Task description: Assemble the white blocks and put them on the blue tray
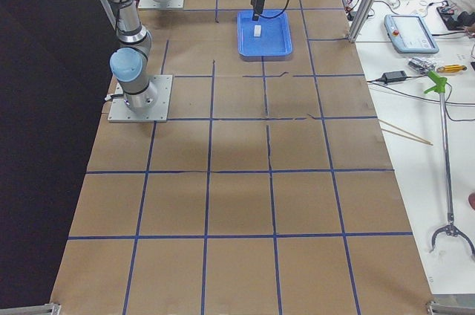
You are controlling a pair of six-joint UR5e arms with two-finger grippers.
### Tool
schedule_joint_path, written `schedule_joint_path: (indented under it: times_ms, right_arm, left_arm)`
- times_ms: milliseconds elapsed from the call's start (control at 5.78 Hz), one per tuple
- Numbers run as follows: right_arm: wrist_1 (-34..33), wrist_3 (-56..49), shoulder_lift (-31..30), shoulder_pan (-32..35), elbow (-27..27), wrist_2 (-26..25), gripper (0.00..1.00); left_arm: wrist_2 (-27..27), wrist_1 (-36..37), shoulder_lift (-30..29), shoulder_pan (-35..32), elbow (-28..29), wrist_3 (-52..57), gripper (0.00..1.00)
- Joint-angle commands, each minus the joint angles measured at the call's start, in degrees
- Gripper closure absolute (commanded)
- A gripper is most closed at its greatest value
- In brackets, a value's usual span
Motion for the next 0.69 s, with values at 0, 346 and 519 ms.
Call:
schedule_joint_path:
  times_ms: [0, 346, 519]
  right_arm:
    - [-0.22, 0.92, -0.13, 0.08, 0.09, 0.19, 0.0]
    - [-0.22, 0.83, 0.05, 0.08, 0.18, 0.19, 0.0]
    - [-0.22, 0.83, -0.04, 0.08, 0.44, 0.19, 0.0]
  left_arm:
    - [0.09, 0.0, 0.06, -0.02, 0.0, 0.0, 0.01]
    - [0.09, -0.09, 0.06, -0.02, 0.0, 0.0, 0.01]
    - [0.01, 0.0, -0.03, -0.02, 0.0, 0.0, 0.01]
